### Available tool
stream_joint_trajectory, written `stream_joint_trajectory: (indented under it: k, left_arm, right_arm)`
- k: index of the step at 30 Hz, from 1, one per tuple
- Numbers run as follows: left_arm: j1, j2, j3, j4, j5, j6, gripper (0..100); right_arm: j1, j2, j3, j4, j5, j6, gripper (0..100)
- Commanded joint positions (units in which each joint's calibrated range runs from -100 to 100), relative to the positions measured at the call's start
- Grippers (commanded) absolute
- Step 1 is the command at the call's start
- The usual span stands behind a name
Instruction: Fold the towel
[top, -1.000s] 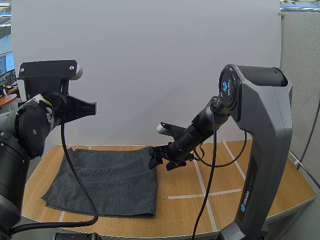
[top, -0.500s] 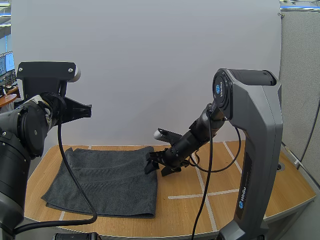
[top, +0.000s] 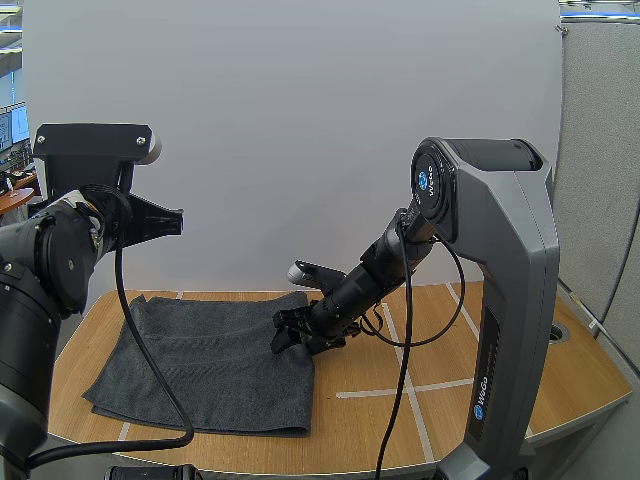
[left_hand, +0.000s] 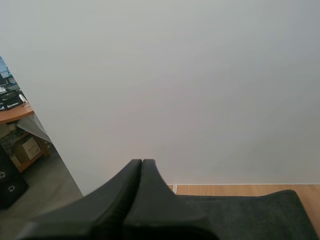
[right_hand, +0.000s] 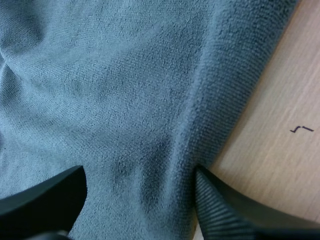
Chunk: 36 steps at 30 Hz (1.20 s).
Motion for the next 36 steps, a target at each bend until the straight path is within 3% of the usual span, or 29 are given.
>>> stream_joint_trajectory:
  k: [1,11,19,26,36]
  left_arm:
    - [0.07,-0.42,-0.22,0.00,-1.44,-0.11,0]
    - [0.07,-0.42,-0.22,0.00,-1.44,-0.11,0]
    - [0.07,-0.42,-0.22,0.00,-1.44,-0.11,0]
    - [0.06,-0.42,-0.22,0.00,-1.97,-0.11,0]
    - [0.06,-0.42,-0.22,0.00,-4.48,-0.11,0]
  right_arm:
    - [0.06,-0.10,-0.14,0.38,0.04,-0.60,82]
    - [0.06,-0.10,-0.14,1.71,-0.17,-0.60,0]
    - [-0.39,-0.10,-0.14,-3.16,-0.31,0.72,0]
    - [-4.57,-1.73,-0.14,-5.38,0.88,1.60,0]
    - [-9.54,-2.40,-0.57,-13.18,5.47,1.60,0]
